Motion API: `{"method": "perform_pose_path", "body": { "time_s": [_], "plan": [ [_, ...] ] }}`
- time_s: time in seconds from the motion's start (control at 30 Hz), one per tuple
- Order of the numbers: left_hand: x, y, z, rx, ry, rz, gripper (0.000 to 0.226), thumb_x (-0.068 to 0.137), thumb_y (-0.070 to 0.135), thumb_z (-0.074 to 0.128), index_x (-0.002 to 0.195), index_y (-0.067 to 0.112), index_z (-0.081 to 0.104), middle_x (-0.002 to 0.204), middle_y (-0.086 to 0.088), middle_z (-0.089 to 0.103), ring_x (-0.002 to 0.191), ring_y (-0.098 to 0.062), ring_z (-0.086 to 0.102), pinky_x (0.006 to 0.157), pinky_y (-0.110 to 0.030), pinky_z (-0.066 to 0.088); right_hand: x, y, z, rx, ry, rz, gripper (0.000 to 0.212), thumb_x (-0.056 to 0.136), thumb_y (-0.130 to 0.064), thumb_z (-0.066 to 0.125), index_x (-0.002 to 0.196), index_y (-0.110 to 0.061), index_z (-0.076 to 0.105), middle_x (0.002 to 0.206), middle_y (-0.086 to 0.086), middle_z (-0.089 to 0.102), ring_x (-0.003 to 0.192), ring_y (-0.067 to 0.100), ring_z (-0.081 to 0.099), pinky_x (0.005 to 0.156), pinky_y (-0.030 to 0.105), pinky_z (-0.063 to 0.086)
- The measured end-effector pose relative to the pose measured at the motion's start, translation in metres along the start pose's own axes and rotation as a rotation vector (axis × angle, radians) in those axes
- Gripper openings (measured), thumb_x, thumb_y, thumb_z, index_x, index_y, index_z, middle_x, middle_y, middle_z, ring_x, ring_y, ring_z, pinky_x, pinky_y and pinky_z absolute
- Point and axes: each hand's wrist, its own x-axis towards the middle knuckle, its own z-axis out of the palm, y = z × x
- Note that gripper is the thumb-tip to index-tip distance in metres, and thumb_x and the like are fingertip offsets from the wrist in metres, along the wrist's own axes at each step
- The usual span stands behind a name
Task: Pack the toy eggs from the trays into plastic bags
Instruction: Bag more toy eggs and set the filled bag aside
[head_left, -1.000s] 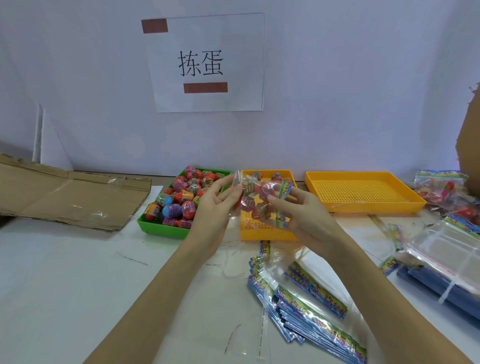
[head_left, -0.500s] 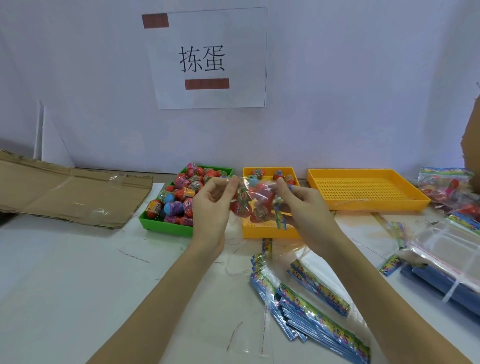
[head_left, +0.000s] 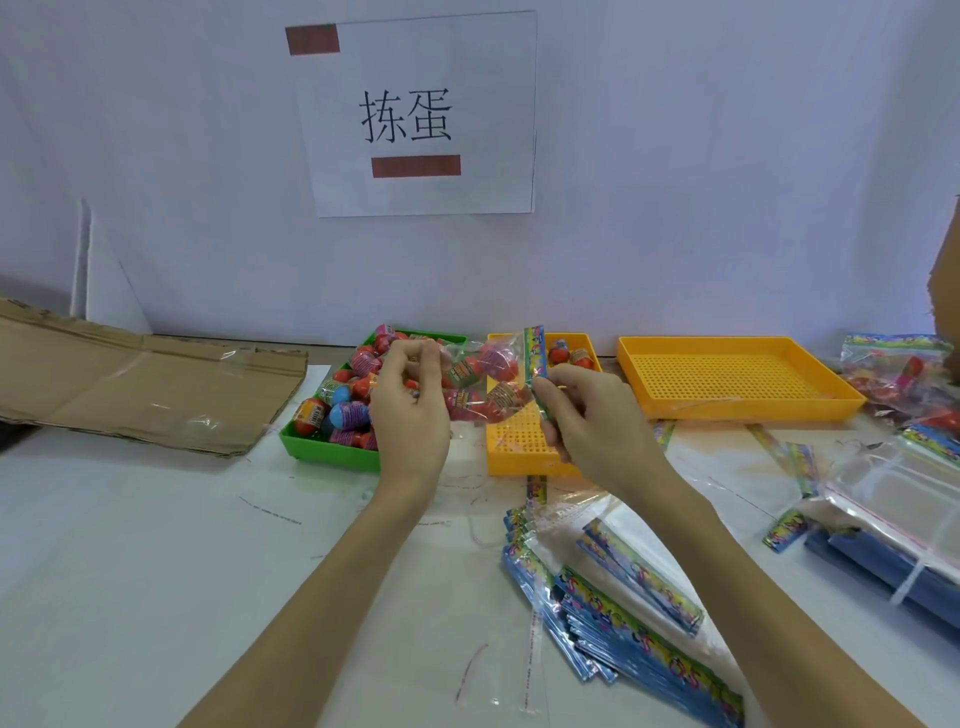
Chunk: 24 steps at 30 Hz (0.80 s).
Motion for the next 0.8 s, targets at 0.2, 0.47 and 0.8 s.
{"method": "perform_pose_path", "body": {
  "time_s": [0.2,0.47,0.8],
  "plan": [
    [-0.008,0.001,0.001,-0.049,-0.122,-0.076,0.022,0.111,0.030,0.047,0.095,0.019,0.055,0.071,0.005,0.055,0.046,-0.017,0.051,0.041,-0.028,0.044,0.000,0.005,-0.003,0.034,0.112,0.069,0.042,0.109,-0.031,0.048,0.074,-0.012,0.060,0.047,-0.003,0.055,0.038,0.010,0.051,0.044,0.022,0.041],
    [-0.010,0.006,0.000,-0.089,-0.504,-0.147,0.043,0.100,0.050,0.057,0.090,0.011,0.069,0.078,-0.013,0.068,0.062,-0.020,0.063,0.049,-0.025,0.047,0.004,0.005,-0.011,0.217,0.077,0.044,0.055,0.104,-0.043,0.054,0.055,-0.022,0.046,0.047,0.000,0.045,0.039,0.018,0.042,0.043,0.024,0.034],
    [-0.016,0.005,0.005,-0.033,-0.326,-0.010,0.024,0.108,0.032,0.055,0.098,0.018,0.073,0.069,0.014,0.066,0.052,-0.004,0.060,0.040,-0.013,0.040,0.006,0.004,-0.013,0.212,0.069,0.114,0.048,0.101,-0.054,0.051,0.079,-0.013,0.062,0.053,-0.002,0.055,0.045,0.018,0.049,0.043,0.023,0.036]
  ]
}}
